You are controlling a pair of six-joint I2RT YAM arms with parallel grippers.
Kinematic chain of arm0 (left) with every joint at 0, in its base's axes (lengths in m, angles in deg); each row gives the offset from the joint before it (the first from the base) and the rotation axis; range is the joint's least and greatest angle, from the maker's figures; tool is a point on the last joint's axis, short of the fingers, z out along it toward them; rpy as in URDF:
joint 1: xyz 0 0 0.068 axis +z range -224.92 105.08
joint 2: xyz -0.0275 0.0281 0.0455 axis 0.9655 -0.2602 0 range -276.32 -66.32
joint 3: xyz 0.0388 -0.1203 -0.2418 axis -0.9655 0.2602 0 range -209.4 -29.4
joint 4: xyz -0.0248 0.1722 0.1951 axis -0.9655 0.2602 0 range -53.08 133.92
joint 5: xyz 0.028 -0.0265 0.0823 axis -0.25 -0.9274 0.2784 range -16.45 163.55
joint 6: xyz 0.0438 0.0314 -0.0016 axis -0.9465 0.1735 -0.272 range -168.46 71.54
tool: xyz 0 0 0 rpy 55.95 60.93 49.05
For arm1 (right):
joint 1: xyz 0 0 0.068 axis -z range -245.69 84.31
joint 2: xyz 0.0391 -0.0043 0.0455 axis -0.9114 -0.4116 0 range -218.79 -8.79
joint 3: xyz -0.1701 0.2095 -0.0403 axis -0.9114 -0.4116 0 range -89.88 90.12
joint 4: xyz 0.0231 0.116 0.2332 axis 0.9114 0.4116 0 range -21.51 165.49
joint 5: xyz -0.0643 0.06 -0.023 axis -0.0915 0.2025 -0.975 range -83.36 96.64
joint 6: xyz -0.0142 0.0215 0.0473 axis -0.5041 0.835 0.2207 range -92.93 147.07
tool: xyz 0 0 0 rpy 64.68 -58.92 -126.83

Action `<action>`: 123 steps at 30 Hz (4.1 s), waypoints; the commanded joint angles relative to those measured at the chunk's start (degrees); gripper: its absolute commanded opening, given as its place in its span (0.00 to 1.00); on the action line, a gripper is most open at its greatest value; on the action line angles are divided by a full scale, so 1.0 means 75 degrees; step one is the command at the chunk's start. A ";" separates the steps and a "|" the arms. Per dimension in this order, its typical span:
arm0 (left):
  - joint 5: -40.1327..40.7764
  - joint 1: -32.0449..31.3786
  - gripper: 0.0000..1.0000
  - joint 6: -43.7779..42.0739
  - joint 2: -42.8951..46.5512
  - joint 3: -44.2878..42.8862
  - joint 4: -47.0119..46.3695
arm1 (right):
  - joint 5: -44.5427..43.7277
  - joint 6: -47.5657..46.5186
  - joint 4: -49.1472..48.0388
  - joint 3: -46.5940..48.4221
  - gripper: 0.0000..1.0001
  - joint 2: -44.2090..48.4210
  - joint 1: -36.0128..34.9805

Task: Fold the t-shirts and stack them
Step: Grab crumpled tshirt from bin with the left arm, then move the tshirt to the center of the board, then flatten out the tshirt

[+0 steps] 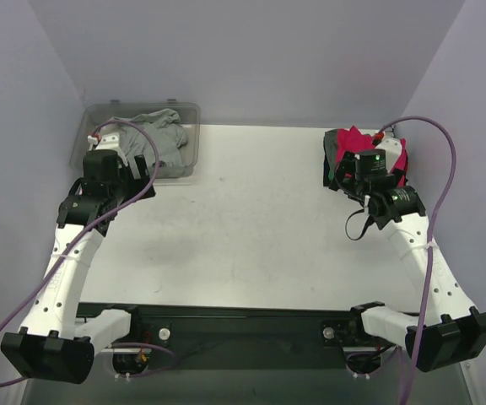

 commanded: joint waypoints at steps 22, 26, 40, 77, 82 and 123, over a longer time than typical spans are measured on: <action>-0.0472 0.1892 0.97 0.0000 -0.4797 -0.4675 -0.0331 | 0.0300 0.0177 -0.0180 0.0608 0.93 -0.0867 0.0001; -0.0567 0.1868 0.97 -0.0118 -0.6809 -0.6886 0.0686 | 0.0440 0.0131 -0.0203 0.0854 0.93 -0.1160 0.0001; 0.0194 0.1821 0.97 -0.0141 -0.9955 -0.9130 0.0643 | 0.1026 -0.0162 0.0101 0.2248 0.93 -0.2555 0.0036; -0.2570 0.0513 0.00 -0.0714 -0.6220 -0.9378 -0.3177 | 0.0792 -0.0198 0.0664 0.2555 0.92 -0.2462 0.0153; -0.2816 -0.0650 0.00 -0.0635 -0.5026 -0.9215 -0.3341 | 0.0663 -0.0186 0.0570 0.2203 0.92 -0.2040 0.0235; -0.2934 -0.3265 0.83 0.1768 -0.4717 0.0267 -0.1770 | 0.3206 0.0036 0.0289 -0.1348 0.77 -0.1735 -0.1710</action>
